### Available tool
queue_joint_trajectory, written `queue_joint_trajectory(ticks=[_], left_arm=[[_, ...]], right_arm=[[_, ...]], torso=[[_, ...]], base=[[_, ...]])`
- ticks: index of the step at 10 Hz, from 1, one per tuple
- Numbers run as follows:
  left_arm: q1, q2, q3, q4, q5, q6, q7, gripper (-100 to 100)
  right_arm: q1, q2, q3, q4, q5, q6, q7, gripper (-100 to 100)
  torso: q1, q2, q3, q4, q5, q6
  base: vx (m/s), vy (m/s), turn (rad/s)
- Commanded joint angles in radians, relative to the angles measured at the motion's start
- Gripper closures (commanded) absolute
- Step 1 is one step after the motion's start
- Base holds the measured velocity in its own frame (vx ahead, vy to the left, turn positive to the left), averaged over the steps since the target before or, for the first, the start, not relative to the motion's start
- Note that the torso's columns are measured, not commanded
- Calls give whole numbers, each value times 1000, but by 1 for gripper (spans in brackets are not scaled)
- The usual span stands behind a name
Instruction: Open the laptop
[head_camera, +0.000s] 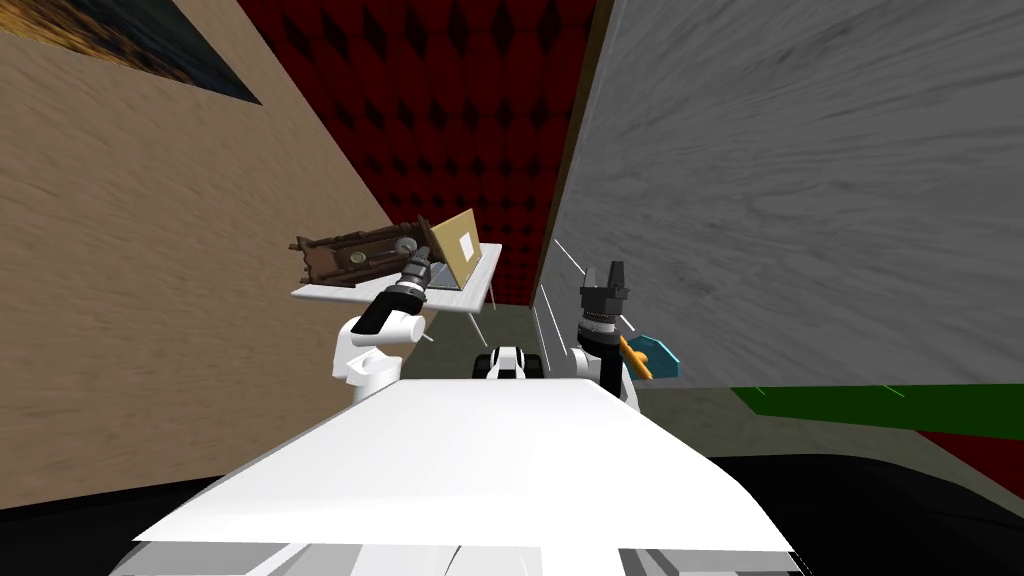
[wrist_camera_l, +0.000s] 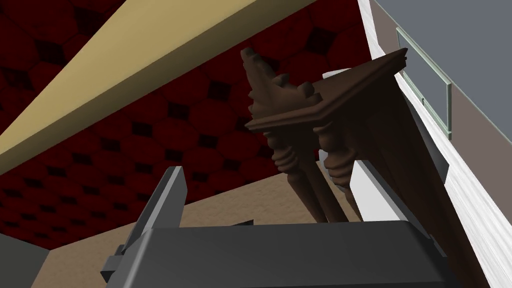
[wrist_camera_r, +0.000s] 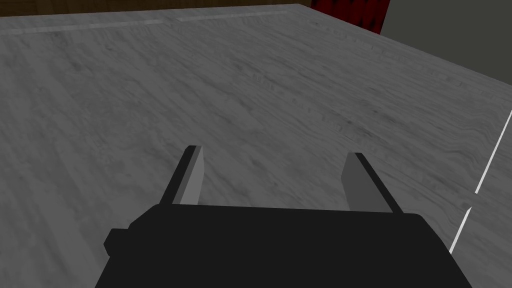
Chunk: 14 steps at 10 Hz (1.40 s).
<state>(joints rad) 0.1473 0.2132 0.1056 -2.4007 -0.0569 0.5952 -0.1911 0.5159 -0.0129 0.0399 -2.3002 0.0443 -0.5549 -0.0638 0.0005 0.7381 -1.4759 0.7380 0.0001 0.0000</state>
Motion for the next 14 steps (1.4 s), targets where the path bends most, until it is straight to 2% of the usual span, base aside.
queue_joint_trajectory(ticks=[1, 2, 3, 4, 7, 8, 9, 10, 12, 14], left_arm=[[-22, 4, 8, 0, -4, 62, -3, -100], [-38, 8, 16, -1, -6, 100, -6, -100], [-38, 8, 16, -1, -6, 108, -6, -100], [-53, 13, 23, -4, -8, 145, -8, -100], [-68, 18, 30, -8, -11, 198, -11, -100], [-82, 23, 37, -14, -13, 236, -13, -100], [-82, 23, 37, -14, -13, 240, -13, -100], [-96, 29, 43, -22, -15, 280, -15, -100], [-109, 36, 49, -33, -17, 318, -17, -100], [-131, 53, 60, -61, -20, 381, -21, -100]], right_arm=[[0, 0, 0, 0, 0, 0, 0, 0], [0, 0, 0, 0, 0, 0, 0, 0], [0, 0, 0, 0, 0, 0, 0, 0], [0, 0, 0, 0, 0, 0, 0, 0], [0, 0, 0, 0, 0, 0, 0, 0], [0, 0, 0, 0, 0, 0, 0, 0], [0, 0, 0, 0, 0, 0, 0, 0], [0, 0, 0, 0, 0, 0, 0, 0], [0, 0, 0, 0, 0, 0, 0, 0], [0, 0, 0, 0, 0, 0, 0, 0]], torso=[[0, 0, 0, 0, 0, 0], [0, 0, 0, 0, 0, 0], [-1, -1, 0, 0, 0, 0], [-1, 0, 0, 0, 0, 0], [0, 0, 0, 0, 0, 0], [0, 0, 0, 0, 0, 0], [-1, 0, 0, 0, 0, 0], [-1, 0, 0, 0, 0, 1], [-4, -1, -1, 0, -2, 2], [-5, 0, -1, 0, -2, 2]], base=[[6, -48, -2], [13, -56, -5], [0, -55, -2], [-12, -59, -4], [2, -51, -3], [-3, -59, -5], [-2, -47, 4], [5, -46, 4], [8, -55, -1], [4, -55, -6]])
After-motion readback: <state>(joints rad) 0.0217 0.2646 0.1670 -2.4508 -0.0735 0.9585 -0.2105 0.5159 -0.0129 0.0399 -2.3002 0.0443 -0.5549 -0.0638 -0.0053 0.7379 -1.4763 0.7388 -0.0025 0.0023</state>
